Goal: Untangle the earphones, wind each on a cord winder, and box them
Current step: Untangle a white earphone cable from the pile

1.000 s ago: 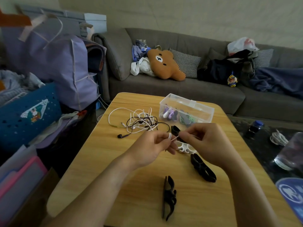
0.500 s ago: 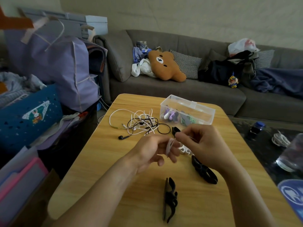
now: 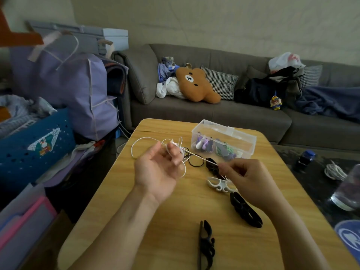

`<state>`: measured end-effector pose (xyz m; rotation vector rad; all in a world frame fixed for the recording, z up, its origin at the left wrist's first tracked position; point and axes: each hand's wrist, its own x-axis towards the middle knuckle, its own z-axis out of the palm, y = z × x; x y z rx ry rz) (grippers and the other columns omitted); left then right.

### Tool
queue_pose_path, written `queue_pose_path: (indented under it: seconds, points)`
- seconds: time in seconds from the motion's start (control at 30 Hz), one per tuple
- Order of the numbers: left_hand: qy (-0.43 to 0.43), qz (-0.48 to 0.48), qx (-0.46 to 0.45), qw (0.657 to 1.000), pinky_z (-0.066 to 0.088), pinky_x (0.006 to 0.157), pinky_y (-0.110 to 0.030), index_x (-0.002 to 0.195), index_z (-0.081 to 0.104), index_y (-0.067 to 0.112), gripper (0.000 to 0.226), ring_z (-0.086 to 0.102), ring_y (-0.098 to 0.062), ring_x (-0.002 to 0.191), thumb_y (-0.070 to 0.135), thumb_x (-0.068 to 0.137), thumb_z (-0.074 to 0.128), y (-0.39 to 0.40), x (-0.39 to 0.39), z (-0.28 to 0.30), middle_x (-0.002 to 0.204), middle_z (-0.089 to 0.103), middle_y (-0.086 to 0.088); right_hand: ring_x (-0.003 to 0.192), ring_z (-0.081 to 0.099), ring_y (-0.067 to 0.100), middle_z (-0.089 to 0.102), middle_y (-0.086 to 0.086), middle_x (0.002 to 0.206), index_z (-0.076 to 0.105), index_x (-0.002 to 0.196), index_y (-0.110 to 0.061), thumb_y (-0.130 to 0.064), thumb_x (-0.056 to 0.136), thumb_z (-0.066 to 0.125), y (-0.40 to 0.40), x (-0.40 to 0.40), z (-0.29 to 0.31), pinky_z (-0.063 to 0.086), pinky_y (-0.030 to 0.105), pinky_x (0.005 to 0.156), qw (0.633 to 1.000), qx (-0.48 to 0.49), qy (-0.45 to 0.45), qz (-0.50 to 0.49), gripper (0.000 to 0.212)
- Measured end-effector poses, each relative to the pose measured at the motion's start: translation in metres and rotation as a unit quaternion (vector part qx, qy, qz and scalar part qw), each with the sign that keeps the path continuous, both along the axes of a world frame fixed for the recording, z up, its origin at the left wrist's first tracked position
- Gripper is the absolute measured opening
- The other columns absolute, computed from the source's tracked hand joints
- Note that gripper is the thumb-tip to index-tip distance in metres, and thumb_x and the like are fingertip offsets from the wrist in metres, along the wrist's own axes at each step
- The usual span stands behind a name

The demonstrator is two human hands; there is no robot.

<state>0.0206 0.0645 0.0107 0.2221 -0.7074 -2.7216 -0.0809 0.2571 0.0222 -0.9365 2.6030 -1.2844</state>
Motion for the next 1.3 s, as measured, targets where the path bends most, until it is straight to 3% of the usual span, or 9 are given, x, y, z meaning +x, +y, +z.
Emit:
queue_pose_path:
  seconds: [0.17, 0.27, 0.4, 0.5, 0.67, 0.8, 1.07, 1.13, 1.3]
  points:
    - [-0.022, 0.053, -0.137, 0.989, 0.039, 0.078, -0.03, 0.137, 0.052, 0.007, 0.044, 0.064, -0.018, 0.119, 0.028, 0.1, 0.038, -0.012, 0.0, -0.001, 0.129, 0.067, -0.007, 0.049, 0.045, 0.003, 0.061, 0.0, 0.059, 0.075, 0.08, -0.028, -0.042, 0.09, 0.067, -0.006, 0.011, 0.005, 0.038, 0.02, 0.049, 0.999, -0.001, 0.012, 0.05, 0.019]
    - [-0.083, 0.072, -0.398, 0.911, 0.044, 0.083, -0.026, 0.126, 0.06, 0.03, 0.036, 0.058, -0.009, 0.121, 0.038, 0.092, 0.05, -0.006, -0.002, -0.007, 0.134, 0.061, 0.006, 0.05, 0.046, 0.014, 0.06, 0.003, 0.059, 0.076, 0.079, -0.026, -0.043, 0.089, 0.068, -0.017, 0.03, 0.005, 0.038, 0.024, 0.05, 0.993, 0.007, 0.054, 0.106, 0.021]
    - [-0.064, -0.004, -0.57, 0.819, 0.044, 0.078, -0.009, 0.109, 0.069, 0.009, 0.039, 0.064, 0.0, 0.096, 0.041, 0.093, 0.055, 0.005, 0.002, -0.012, 0.109, 0.072, 0.0, 0.046, 0.034, 0.011, 0.045, 0.002, 0.048, 0.075, 0.08, -0.025, -0.037, 0.088, 0.071, -0.019, 0.04, 0.011, 0.029, 0.021, 0.047, 0.985, -0.068, 0.079, 0.138, 0.015]
    - [-0.052, -0.043, -0.587, 0.807, 0.04, 0.062, -0.02, 0.08, 0.063, -0.001, 0.043, 0.052, -0.012, 0.062, 0.037, 0.09, 0.048, 0.01, 0.006, -0.008, 0.067, 0.06, -0.008, 0.047, 0.042, 0.015, 0.057, 0.003, 0.054, 0.076, 0.082, -0.028, -0.035, 0.085, 0.075, -0.011, 0.031, 0.015, 0.035, 0.027, 0.046, 0.987, -0.097, 0.094, 0.089, 0.008]
    - [-0.032, -0.046, -0.621, 0.782, 0.031, 0.059, -0.031, 0.058, 0.045, 0.007, 0.051, 0.035, -0.02, 0.058, 0.044, 0.093, 0.051, 0.01, 0.01, -0.003, 0.057, 0.041, -0.006, 0.046, 0.045, 0.005, 0.058, -0.007, 0.054, 0.073, 0.082, -0.03, -0.035, 0.076, 0.078, 0.011, 0.01, 0.017, 0.037, 0.017, 0.045, 0.995, -0.074, 0.071, 0.018, 0.01]
    - [-0.062, 0.0, -0.583, 0.81, 0.031, 0.049, -0.016, 0.051, 0.04, 0.009, 0.053, 0.033, -0.009, 0.045, 0.024, 0.101, 0.048, 0.007, 0.007, -0.001, 0.049, 0.039, 0.0, 0.05, 0.053, 0.011, 0.064, -0.004, 0.061, 0.072, 0.086, -0.028, -0.024, 0.086, 0.076, 0.024, -0.005, 0.016, 0.044, 0.019, 0.048, 0.998, -0.002, 0.055, -0.043, 0.005]
    - [-0.169, 0.002, -0.433, 0.886, 0.013, 0.047, -0.025, 0.055, 0.036, 0.016, 0.048, 0.029, -0.014, 0.04, 0.024, 0.101, 0.049, -0.003, 0.005, -0.003, 0.047, 0.036, -0.003, 0.06, 0.051, 0.016, 0.062, 0.007, 0.067, 0.072, 0.088, -0.018, -0.033, 0.084, 0.075, 0.045, -0.013, 0.032, 0.043, 0.031, 0.057, 0.982, -0.062, 0.01, -0.178, 0.016]
    - [-0.183, 0.004, -0.351, 0.918, 0.009, 0.049, -0.029, 0.053, 0.033, 0.022, 0.05, 0.022, -0.012, 0.039, 0.028, 0.1, 0.051, -0.004, 0.004, -0.002, 0.045, 0.027, 0.002, 0.068, 0.054, 0.02, 0.066, 0.01, 0.078, 0.072, 0.088, -0.018, -0.034, 0.085, 0.074, 0.045, -0.011, 0.035, 0.043, 0.03, 0.06, 0.985, -0.011, -0.035, -0.166, 0.016]
    - [-0.169, 0.077, -0.131, 0.974, 0.009, 0.042, -0.024, 0.051, 0.029, 0.025, 0.052, 0.016, -0.009, 0.035, 0.024, 0.098, 0.052, -0.014, 0.005, 0.002, 0.042, 0.02, 0.008, 0.059, 0.048, 0.011, 0.059, -0.006, 0.061, 0.073, 0.09, -0.018, -0.034, 0.082, 0.076, 0.047, -0.003, 0.041, 0.039, 0.025, 0.056, 0.98, 0.123, -0.15, -0.048, 0.018]
